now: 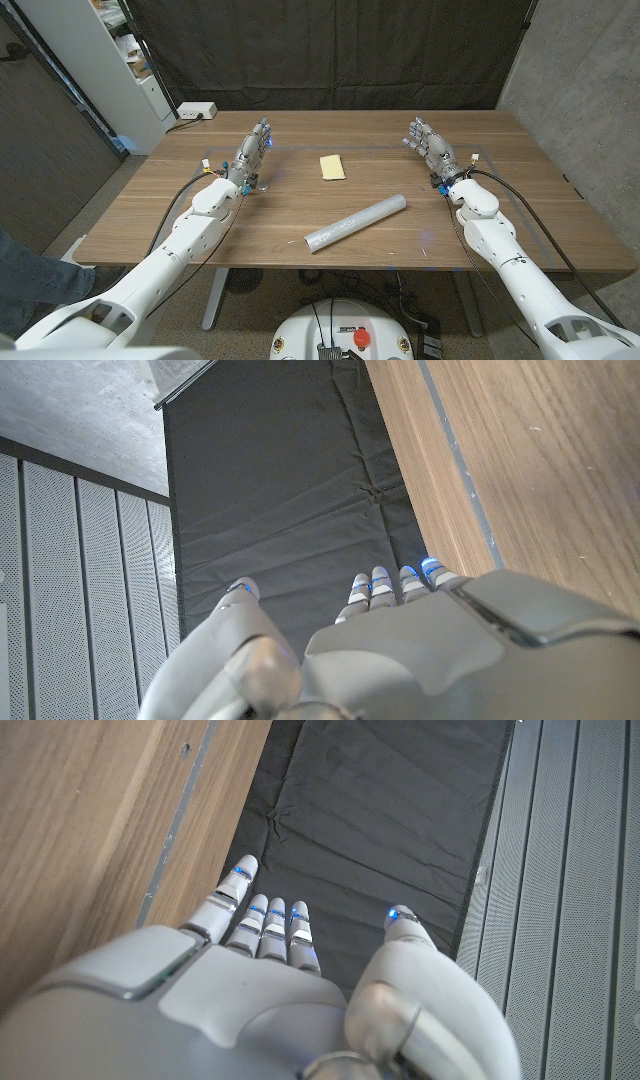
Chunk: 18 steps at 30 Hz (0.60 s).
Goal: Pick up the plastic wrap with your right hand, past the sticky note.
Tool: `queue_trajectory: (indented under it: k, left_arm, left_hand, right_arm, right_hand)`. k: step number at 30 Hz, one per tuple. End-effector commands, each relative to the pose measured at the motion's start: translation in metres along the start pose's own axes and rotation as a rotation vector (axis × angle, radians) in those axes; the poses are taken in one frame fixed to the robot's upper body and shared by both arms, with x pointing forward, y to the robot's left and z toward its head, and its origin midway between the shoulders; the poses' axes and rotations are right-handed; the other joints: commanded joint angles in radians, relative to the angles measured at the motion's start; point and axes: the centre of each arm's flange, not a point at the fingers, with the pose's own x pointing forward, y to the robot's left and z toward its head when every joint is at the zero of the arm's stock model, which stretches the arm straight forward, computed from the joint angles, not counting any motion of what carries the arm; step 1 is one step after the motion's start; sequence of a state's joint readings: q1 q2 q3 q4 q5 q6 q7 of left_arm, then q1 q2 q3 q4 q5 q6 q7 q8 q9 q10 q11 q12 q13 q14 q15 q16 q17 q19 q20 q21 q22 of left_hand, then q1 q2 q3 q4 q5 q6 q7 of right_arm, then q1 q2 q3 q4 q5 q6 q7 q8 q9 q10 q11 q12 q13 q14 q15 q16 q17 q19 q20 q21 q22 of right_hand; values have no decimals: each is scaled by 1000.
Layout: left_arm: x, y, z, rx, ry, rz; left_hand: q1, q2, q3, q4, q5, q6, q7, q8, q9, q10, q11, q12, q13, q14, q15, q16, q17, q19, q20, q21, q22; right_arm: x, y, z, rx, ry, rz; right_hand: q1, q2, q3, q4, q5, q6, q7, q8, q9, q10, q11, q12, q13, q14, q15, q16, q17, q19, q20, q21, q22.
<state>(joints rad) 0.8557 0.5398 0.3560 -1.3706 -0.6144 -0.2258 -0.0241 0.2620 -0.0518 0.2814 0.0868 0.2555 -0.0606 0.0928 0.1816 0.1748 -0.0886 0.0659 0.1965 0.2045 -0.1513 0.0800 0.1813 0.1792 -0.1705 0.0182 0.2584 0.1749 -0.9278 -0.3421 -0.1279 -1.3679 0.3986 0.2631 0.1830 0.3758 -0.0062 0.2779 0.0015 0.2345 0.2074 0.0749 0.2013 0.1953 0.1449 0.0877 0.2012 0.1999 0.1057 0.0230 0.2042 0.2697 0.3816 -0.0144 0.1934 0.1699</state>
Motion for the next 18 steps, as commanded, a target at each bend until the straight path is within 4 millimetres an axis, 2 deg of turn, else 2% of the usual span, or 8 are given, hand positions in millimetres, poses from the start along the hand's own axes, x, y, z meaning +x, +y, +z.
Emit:
queue_trajectory:
  k: [1,4,7,18]
  left_arm:
    - [-3,0,7,11,-3,-1]
    - [-1,-2,5,-106,-13,-34]
    - [-2,-4,9,-31,-13,-23]
    - [-2,-7,10,-10,-3,-26]
  left_hand:
    - [5,6,8,-3,2,-4,6,6,4,-6,1,5,-1,-9,1,5,3,-26,6,-3,1]
    - [6,7,8,-4,1,-3,5,6,4,-6,1,5,-2,-9,0,5,3,-25,7,-4,1]
    - [6,8,8,-5,1,-3,5,6,4,-6,3,5,-2,-9,0,5,3,-26,8,-6,1]
    - [7,11,8,-6,-1,-3,5,6,4,-6,3,6,-4,-9,0,5,3,-28,11,-11,2]
  right_arm:
    - [-7,5,6,-14,-43,32]
    - [-9,5,6,-23,-56,48]
    - [-12,4,6,-18,-75,55]
    - [-21,4,11,-24,-117,65]
  right_hand:
    - [17,4,4,-10,7,11,-4,10,2,12,-2,4,0,10,-9,3,0,4,1,3,2]
    - [18,5,5,-12,8,15,-6,11,2,16,-6,6,-1,14,-13,4,-2,9,-2,4,2]
    - [20,6,6,-13,8,17,-9,11,2,18,-8,6,-1,18,-16,6,-4,17,-7,7,2]
    - [26,9,8,-19,10,27,-17,13,2,29,-13,8,-2,32,-23,8,-10,28,-10,9,1]
